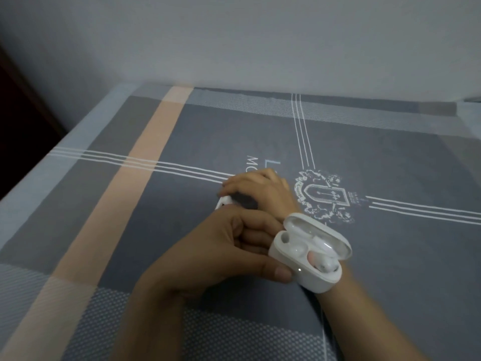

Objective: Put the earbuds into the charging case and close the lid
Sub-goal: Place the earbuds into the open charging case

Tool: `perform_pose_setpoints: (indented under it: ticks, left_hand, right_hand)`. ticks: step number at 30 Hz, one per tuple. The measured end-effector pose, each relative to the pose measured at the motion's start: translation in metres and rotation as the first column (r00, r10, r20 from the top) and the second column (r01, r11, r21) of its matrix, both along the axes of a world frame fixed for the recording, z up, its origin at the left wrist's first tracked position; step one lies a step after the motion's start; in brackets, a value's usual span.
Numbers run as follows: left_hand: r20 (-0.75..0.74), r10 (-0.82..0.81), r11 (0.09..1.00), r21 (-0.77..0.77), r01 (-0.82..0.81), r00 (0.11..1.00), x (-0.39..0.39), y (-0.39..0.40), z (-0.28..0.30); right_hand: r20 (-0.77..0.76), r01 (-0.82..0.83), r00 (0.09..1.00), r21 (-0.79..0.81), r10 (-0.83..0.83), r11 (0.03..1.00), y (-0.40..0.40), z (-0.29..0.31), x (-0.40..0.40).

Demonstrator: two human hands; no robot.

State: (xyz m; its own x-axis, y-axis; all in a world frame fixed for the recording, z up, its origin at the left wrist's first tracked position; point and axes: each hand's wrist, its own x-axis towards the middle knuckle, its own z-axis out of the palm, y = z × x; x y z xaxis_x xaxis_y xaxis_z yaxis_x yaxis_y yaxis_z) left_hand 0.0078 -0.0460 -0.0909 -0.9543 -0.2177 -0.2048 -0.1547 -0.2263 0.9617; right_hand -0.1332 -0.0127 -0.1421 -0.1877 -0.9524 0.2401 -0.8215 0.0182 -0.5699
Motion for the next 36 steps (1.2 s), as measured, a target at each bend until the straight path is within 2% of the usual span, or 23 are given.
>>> perform_pose_setpoints:
  ticks: [2, 3, 6, 9, 12, 14, 17, 20, 25, 30, 34, 36]
  left_hand:
    - [-0.003, 0.004, 1.0, -0.007, -0.004, 1.0, -0.001, 0.0, -0.002]
    - [-0.01, 0.017, 1.0, -0.006, -0.017, 1.0, -0.001, 0.0, -0.002]
    - [-0.032, 0.129, 0.992, 0.005, -0.129, 0.991, -0.004, 0.001, -0.005]
    - [-0.023, 0.256, 0.967, -0.002, -0.256, 0.967, -0.014, 0.006, -0.012]
    - [0.006, 0.357, 0.934, -0.033, -0.356, 0.934, -0.024, 0.011, -0.018]
    - [0.015, 0.429, 0.903, -0.02, -0.429, 0.903, -0.027, 0.013, -0.021]
    - [0.013, 0.492, 0.871, -0.003, -0.492, 0.871, -0.029, 0.016, -0.022]
    - [0.015, 0.469, 0.883, -0.015, -0.469, 0.883, -0.03, 0.019, -0.02]
    - [0.008, 0.408, 0.912, -0.04, -0.407, 0.913, -0.031, 0.02, -0.02]
    - [-0.009, 0.379, 0.923, -0.059, -0.379, 0.925, -0.029, 0.019, -0.02]
    - [-0.008, 0.39, 0.921, 0.006, -0.39, 0.921, -0.027, 0.018, -0.02]
    - [-0.003, 0.406, 0.913, 0.037, -0.406, 0.914, -0.027, 0.016, -0.019]
  right_hand:
    - [0.151, 0.053, 0.988, -0.099, -0.037, 0.994, 0.007, 0.001, 0.0]
    - [0.277, 0.115, 0.958, -0.147, -0.071, 0.982, 0.015, 0.004, 0.0]
    - [0.65, 0.356, 0.747, -0.209, -0.142, 0.911, 0.047, 0.013, -0.005]
    - [0.813, 0.555, 0.546, -0.17, -0.203, 0.815, 0.08, 0.017, -0.014]
    - [0.877, 0.666, 0.448, -0.199, -0.172, 0.719, 0.093, 0.024, -0.021]
    - [0.87, 0.682, 0.473, -0.261, -0.141, 0.683, 0.096, 0.031, -0.023]
    - [0.778, 0.631, 0.596, -0.303, -0.197, 0.714, 0.098, 0.037, -0.018]
    - [0.621, 0.539, 0.74, -0.316, -0.259, 0.781, 0.096, 0.037, -0.007]
    - [0.388, 0.432, 0.879, -0.406, -0.275, 0.806, 0.089, 0.034, 0.001]
    - [0.318, 0.383, 0.911, -0.42, -0.262, 0.823, 0.087, 0.028, -0.001]
    - [0.17, 0.328, 0.944, -0.429, -0.282, 0.842, 0.088, 0.024, -0.003]
    - [0.226, 0.37, 0.927, -0.401, -0.3, 0.838, 0.09, 0.025, -0.003]
